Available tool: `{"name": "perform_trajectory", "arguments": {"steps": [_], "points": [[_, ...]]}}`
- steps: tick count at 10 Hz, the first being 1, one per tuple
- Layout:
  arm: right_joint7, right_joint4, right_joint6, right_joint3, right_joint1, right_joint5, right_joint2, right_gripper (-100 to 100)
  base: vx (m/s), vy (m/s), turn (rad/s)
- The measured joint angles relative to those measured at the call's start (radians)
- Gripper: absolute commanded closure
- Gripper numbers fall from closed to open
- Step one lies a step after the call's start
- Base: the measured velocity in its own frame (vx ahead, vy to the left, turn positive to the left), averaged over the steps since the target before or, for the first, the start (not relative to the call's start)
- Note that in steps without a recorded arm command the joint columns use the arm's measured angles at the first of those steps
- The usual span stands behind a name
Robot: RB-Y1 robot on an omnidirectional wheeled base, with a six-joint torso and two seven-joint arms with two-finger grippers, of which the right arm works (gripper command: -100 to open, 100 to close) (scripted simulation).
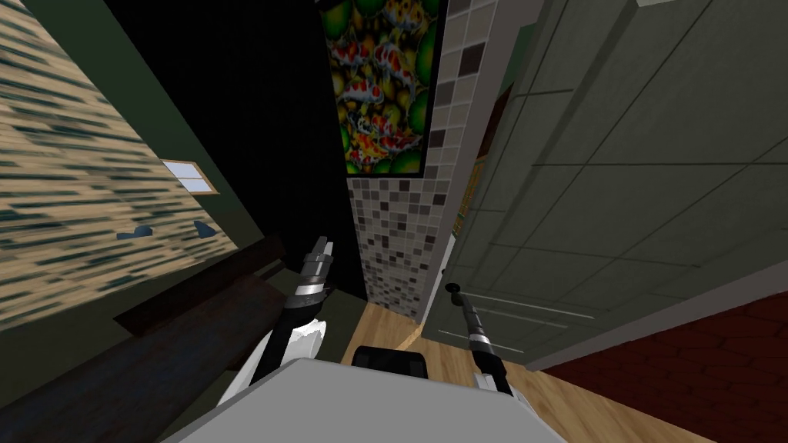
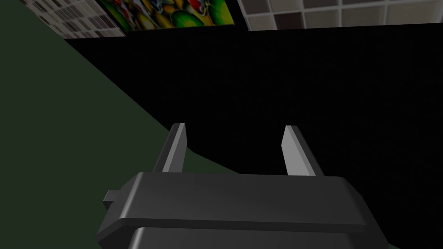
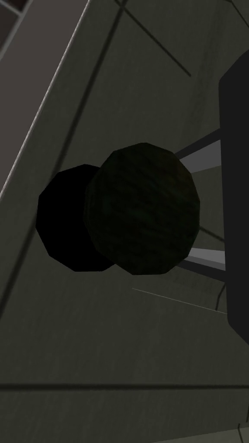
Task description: Pull the door open
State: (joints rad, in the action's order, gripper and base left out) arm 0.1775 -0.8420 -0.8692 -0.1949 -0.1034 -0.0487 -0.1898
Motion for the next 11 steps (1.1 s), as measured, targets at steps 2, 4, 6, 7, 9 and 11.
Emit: {"name": "perform_trajectory", "arguments": {"steps": [2, 4, 6, 7, 9, 11], "points": [[-0.04, -0.029, 0.019, 0.001, -0.014, 0.013, 0.005, 100, -0.038, -0.014, 0.074], [-0.09, -0.019, 0.021, 0.0, -0.011, 0.029, -0.004, 100, -0.062, -0.019, 0.145], [-0.139, 0.021, 0.006, -0.002, 0.009, 0.048, -0.008, 100, -0.034, -0.022, 0.026], [-0.147, -0.005, 0.016, 0.0, -0.006, 0.049, -0.002, 100, -0.029, -0.005, 0.112], [-0.202, -0.01, 0.015, 0.0, -0.022, 0.071, -0.01, 100, -0.056, -0.033, 0.131], [-0.252, 0.002, 0.013, 0.0, -0.017, 0.088, -0.011, 100, -0.049, -0.016, 0.087]]}}
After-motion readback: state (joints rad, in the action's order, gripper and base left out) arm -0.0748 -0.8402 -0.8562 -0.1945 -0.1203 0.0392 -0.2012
